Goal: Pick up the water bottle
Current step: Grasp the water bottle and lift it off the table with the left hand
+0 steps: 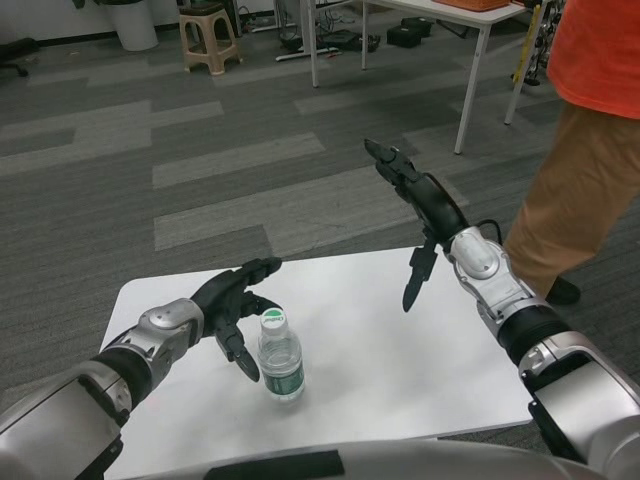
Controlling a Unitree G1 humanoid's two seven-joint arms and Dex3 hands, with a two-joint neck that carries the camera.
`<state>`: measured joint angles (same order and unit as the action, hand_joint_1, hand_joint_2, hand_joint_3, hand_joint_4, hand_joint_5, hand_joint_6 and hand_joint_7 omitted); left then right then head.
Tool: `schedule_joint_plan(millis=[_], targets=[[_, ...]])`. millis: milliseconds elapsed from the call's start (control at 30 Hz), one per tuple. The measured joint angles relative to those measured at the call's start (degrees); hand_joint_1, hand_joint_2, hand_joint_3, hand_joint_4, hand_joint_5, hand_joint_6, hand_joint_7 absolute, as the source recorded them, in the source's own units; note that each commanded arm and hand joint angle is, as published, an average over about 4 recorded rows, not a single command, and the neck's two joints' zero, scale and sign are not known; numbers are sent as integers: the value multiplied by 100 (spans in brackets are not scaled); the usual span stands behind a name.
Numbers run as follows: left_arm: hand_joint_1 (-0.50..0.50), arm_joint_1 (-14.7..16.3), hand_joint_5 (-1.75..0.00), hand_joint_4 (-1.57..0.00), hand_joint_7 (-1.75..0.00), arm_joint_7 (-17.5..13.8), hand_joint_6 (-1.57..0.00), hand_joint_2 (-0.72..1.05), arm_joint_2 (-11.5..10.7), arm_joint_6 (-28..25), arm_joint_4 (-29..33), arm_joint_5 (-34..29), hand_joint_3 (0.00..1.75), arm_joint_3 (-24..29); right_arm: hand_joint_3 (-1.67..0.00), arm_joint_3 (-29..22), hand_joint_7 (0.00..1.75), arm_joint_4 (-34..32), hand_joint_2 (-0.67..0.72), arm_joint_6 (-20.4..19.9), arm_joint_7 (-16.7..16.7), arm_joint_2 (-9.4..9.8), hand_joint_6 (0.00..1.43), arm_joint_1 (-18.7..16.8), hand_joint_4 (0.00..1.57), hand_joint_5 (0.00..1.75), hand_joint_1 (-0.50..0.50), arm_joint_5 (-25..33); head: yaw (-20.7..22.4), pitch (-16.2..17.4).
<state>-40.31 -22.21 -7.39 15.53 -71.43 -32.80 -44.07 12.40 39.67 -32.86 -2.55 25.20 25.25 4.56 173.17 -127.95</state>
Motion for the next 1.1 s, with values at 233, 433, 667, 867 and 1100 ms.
schedule_joint_plan(millis=[233, 433, 667, 867, 1100], targets=[[-50, -105, -123, 0, -14, 24, 0, -37, 68, -159, -108, -317, 7, -728, 0, 60, 0, 27, 60, 0, 0, 2, 0, 0, 0, 0, -46, 1, 45, 35], [-50, -183, -123, 0, -14, 44, 0, -37, 115, -260, -158, -589, 9, -1208, 0, 98, 0, 48, 60, 0, 0, 10, 0, 0, 0, 0, -46, 1, 83, 54], [-50, -209, -123, 0, -14, 44, 0, -37, 175, -330, -175, -825, 9, -1620, 0, 148, 0, 56, 60, 0, 0, 26, 0, 0, 0, 0, -46, 2, 81, 45], [-50, -229, -110, 0, -14, 9, 0, -41, 179, -396, -176, -1245, 9, -2042, 0, 149, 0, 56, 60, 0, 0, 33, 0, 0, 0, 0, -46, 2, 119, 33], [-50, -282, -95, 0, -14, -5, 0, -46, 178, -495, -174, -1632, 9, -2475, 0, 150, 0, 57, 60, 0, 0, 40, 0, 0, 0, 0, -46, 2, 138, 64]])
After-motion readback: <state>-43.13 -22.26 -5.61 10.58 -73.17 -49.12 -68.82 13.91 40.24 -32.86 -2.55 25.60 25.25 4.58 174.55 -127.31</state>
